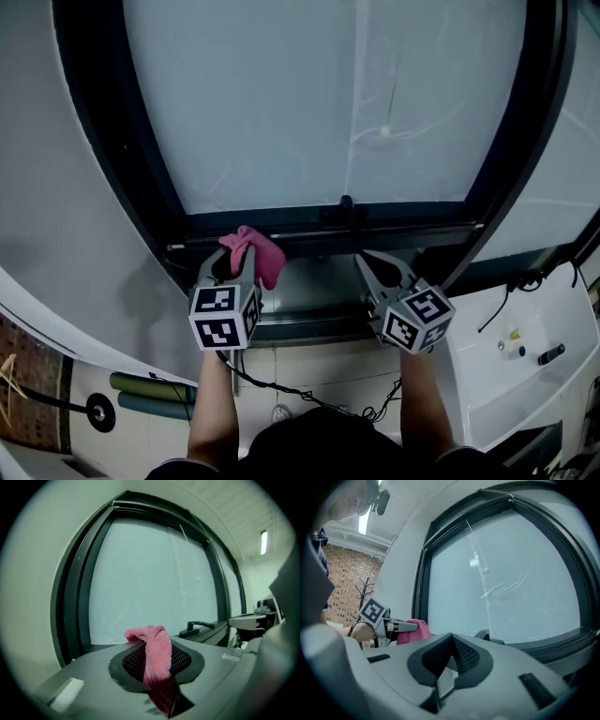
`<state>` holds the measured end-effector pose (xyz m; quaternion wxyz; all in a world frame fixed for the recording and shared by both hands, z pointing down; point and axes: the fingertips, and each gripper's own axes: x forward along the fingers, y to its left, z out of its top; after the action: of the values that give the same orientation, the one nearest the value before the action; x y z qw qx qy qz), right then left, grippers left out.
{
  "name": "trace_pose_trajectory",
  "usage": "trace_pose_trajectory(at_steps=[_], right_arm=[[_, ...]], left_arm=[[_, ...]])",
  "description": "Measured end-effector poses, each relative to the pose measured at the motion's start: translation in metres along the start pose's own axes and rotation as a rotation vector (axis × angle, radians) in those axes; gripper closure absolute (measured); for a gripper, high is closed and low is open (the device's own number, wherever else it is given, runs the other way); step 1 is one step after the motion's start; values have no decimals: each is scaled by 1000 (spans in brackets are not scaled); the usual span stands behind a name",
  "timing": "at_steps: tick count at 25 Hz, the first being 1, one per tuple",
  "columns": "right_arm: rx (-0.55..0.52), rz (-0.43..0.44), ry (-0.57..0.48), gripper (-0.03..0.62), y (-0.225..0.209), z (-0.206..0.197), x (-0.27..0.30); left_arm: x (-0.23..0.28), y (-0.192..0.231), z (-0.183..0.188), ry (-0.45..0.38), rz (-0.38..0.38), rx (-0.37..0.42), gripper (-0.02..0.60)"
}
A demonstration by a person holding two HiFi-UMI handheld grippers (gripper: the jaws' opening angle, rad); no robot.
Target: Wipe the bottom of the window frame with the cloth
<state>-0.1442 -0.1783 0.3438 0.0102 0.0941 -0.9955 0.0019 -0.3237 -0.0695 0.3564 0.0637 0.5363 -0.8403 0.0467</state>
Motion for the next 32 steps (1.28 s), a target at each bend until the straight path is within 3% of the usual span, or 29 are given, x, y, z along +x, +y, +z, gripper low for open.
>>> trace_pose_trajectory(at_steps=[5,9,11,32], right_arm=[[-5,6,-11,594,10,-2,-6],[-8,1,-1,594,14,-7,-6],[-15,-1,5,594,14,-8,-8],[-61,8,-3,594,12,11,-15]], left_arm=[[-16,-50,-10,-18,-147,-28,497],[-15,-73,-17,-25,-193,49,497],[-14,-80,-16,-31,-212,49,497],[-15,-98,6,-82,-257,79,497]])
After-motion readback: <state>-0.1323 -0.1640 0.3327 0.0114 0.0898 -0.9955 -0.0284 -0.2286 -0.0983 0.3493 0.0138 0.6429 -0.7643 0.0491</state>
